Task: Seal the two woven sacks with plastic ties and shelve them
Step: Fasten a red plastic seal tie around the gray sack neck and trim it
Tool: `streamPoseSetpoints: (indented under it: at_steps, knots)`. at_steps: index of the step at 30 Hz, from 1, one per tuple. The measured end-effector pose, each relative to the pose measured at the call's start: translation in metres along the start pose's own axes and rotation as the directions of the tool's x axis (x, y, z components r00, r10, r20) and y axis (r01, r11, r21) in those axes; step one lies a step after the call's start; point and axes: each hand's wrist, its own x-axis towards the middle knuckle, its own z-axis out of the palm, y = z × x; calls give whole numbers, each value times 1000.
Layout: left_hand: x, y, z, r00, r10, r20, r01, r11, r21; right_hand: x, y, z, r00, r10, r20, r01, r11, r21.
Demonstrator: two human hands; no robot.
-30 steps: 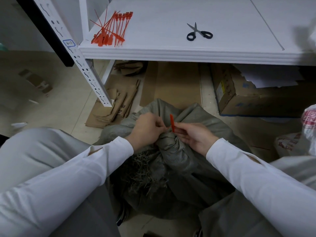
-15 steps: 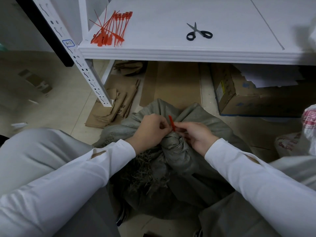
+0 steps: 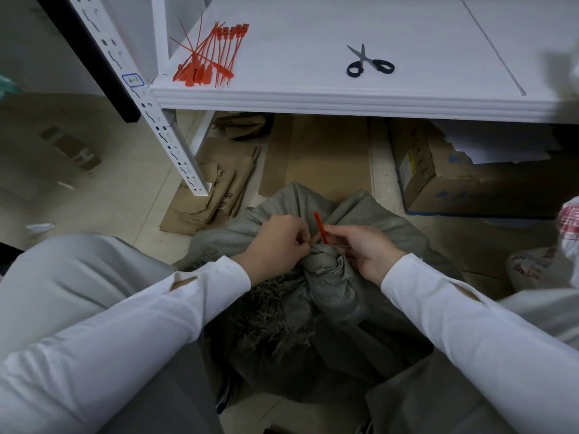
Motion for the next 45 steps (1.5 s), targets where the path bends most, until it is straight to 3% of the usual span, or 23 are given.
streamPoseSetpoints:
  at_steps: [9,16,24,36,40,45]
  knots:
    - [-8,-3,8,993,53,-101,-51,999,18,-1,-4,-4,996,11,83,1,991,-137]
    - [-9,-5,17,972,119,-205,-125,992,-16,-4,3,0,985,-133,114,149,978,-146]
    - [4,6,6,987,-30,-161,8,991,-131,-5,3,1,982,-186,38,187,982,-28]
    - [8,12,0,978,-203,-58,184,955,-233,-3,3,2,966,-257,29,259,956,-141]
    - [10,12,-1,967,-254,-33,235,931,-281,-2,1,2,918,-394,45,385,856,-345]
    - [14,12,0,932,-339,132,363,845,-394,-1,-5,-1,826,-543,152,473,520,-711]
